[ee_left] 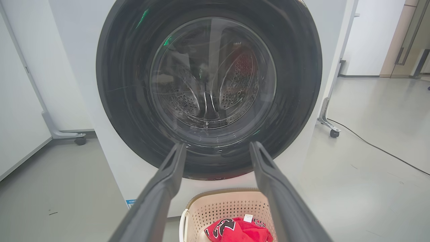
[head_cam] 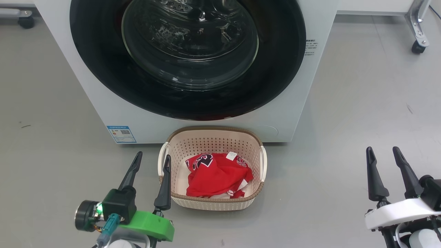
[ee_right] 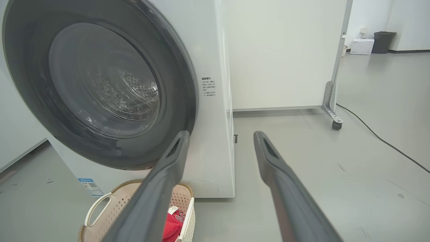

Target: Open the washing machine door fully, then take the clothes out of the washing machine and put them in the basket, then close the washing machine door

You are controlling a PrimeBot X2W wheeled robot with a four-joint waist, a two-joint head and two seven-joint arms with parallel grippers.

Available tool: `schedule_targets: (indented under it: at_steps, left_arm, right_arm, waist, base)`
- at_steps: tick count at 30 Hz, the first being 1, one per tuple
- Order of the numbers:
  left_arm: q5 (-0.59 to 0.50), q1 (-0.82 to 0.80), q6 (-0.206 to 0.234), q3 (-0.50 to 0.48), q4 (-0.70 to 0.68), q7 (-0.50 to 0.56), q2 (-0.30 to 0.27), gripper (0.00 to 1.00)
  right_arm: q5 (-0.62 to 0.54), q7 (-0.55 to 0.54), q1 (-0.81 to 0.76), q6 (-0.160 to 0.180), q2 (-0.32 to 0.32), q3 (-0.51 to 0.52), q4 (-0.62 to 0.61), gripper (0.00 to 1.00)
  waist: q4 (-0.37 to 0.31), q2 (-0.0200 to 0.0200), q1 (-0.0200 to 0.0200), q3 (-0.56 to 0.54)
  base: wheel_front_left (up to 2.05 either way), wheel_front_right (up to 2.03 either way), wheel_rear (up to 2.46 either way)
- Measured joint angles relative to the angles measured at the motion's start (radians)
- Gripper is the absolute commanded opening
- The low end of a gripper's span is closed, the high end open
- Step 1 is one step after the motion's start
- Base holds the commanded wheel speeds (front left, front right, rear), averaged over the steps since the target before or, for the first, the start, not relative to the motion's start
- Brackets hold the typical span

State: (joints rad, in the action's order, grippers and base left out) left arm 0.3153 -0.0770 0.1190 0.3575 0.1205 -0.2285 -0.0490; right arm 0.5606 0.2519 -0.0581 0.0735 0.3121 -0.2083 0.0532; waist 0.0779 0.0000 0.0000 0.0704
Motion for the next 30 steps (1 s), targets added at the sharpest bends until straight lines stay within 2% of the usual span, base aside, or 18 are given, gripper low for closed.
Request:
schedule_targets:
  at_steps: [20, 21, 30]
  left_arm:
    - [0.0, 0.0, 0.0, 0.003, -0.009, 0.003, 0.0, 1.0]
    - [0.0, 0.0, 0.0, 0.004, -0.001, 0.003, 0.001, 0.0]
    - [0.027, 0.05, -0.001, 0.011, 0.047, 0.003, 0.002, 0.0]
  right_arm:
    - [-0.009, 0.0, -0.034, 0.0, -0.001, 0.007, -0.033, 1.0]
    - [-0.009, 0.0, -0.034, -0.001, -0.003, 0.005, -0.026, 0.0]
    - [0.016, -0.005, -0.056, -0.002, -0.059, -0.013, 0.025, 0.0]
  waist:
    - [0.003, 0.0, 0.0, 0.013]
    - [0.003, 0.0, 0.0, 0.013]
    - [0.002, 0.0, 0.0, 0.013]
  base:
    - [0.0, 0.0, 0.0]
    - [0.0, 0.0, 0.0]
    - [0.0, 0.0, 0.0]
